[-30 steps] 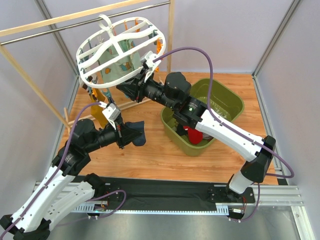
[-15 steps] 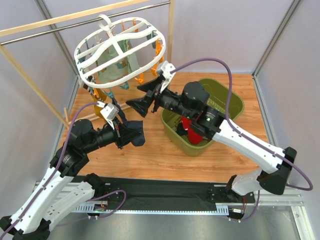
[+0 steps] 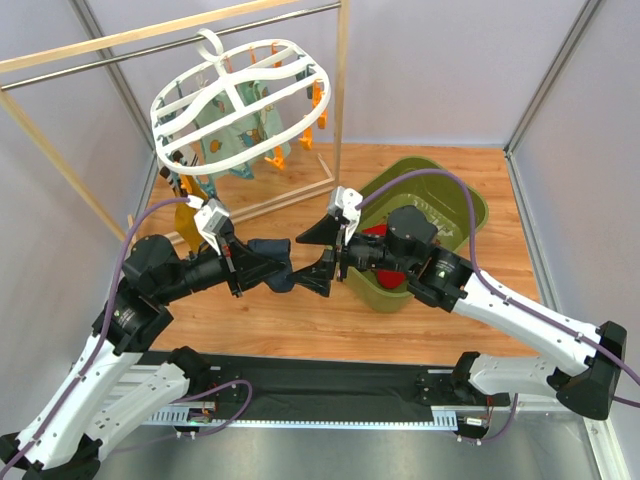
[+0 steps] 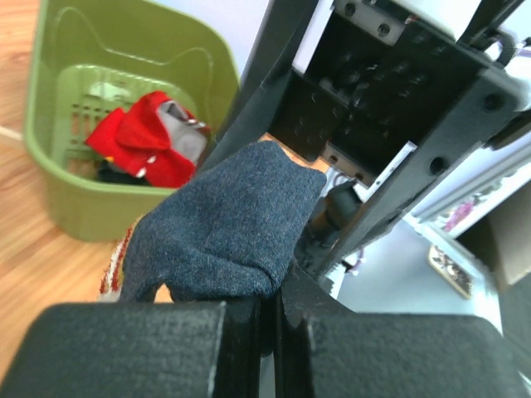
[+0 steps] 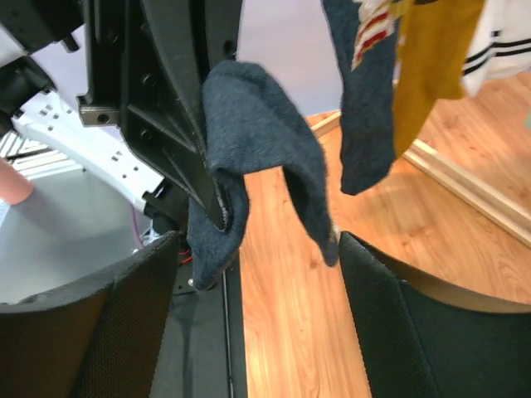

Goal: Remove the socks clipped to the hanger

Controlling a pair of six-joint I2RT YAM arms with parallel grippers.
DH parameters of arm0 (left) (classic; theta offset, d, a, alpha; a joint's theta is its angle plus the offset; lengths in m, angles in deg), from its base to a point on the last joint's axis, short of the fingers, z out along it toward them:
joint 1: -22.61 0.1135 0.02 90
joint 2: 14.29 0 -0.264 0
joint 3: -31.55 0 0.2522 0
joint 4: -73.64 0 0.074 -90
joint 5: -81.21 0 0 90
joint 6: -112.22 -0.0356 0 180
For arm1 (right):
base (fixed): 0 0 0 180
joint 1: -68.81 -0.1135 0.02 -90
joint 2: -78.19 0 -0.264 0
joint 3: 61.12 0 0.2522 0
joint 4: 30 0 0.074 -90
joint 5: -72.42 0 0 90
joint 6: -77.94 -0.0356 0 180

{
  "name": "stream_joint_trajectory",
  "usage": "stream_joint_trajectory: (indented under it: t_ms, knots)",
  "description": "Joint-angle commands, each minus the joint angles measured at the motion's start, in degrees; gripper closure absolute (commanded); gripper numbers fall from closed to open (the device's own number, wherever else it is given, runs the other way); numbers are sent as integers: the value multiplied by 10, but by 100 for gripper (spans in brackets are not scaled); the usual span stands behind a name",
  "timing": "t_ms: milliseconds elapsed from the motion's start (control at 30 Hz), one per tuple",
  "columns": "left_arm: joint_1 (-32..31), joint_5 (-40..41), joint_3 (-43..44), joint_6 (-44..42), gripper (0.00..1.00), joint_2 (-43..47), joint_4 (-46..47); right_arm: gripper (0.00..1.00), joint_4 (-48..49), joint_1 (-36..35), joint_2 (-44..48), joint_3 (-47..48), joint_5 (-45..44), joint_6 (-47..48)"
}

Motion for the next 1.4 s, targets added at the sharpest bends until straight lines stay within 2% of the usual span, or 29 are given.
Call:
stream_joint_trajectory:
  t_ms: [0, 67, 100, 167, 267, 300, 367, 433, 533, 700, 767, 867, 967, 1000, 1100, 1267, 1367]
  knots:
    - [1, -41, 15, 42, 100, -13, 62, 35, 55, -1, 2, -19, 60, -36]
    - [1, -40, 13, 46, 100, -13, 68, 51, 70, -2, 2, -32, 65, -49]
    - [1, -40, 14, 50, 100, -14, 73, 63, 83, -2, 4, -44, 59, -55]
    - [1, -41, 11, 55, 100, -14, 76, 70, 97, -2, 8, -54, 52, -67]
    - [2, -40, 1, 65, 96, -13, 86, 95, 124, -2, 11, -66, 57, -84]
    - [1, -36, 0, 65, 93, -12, 84, 100, 138, -2, 15, -70, 51, -90]
    - [1, -28, 2, 63, 70, -11, 75, 100, 148, -1, 24, -87, 32, -97]
    - [1, -10, 11, 51, 47, -11, 44, 100, 118, 2, 47, -89, -46, -92]
    - [1, 32, 29, 22, 38, -10, -14, 100, 33, 30, 78, -79, -154, -92]
    - [1, 81, 69, -20, 34, -14, -85, 100, -88, 108, 131, -70, -227, -113]
    - [1, 91, 78, -29, 34, -17, -98, 100, -119, 121, 148, -64, -241, -107]
    - [1, 101, 105, -43, 34, -26, -114, 100, -177, 132, 161, -47, -300, -91]
    - [1, 145, 134, -57, 34, -32, -146, 100, -232, 140, 161, -27, -379, -72]
    - [1, 177, 142, -65, 34, -33, -166, 100, -257, 145, 154, -22, -426, -67]
    - [1, 234, 176, -90, 33, -38, -198, 100, -287, 181, 133, -8, -481, -56]
    - [1, 286, 258, -123, 33, -73, -237, 100, -299, 229, 78, 7, -514, -58]
    - [2, 295, 279, -125, 33, -93, -227, 99, -312, 243, 36, 23, -528, -57]
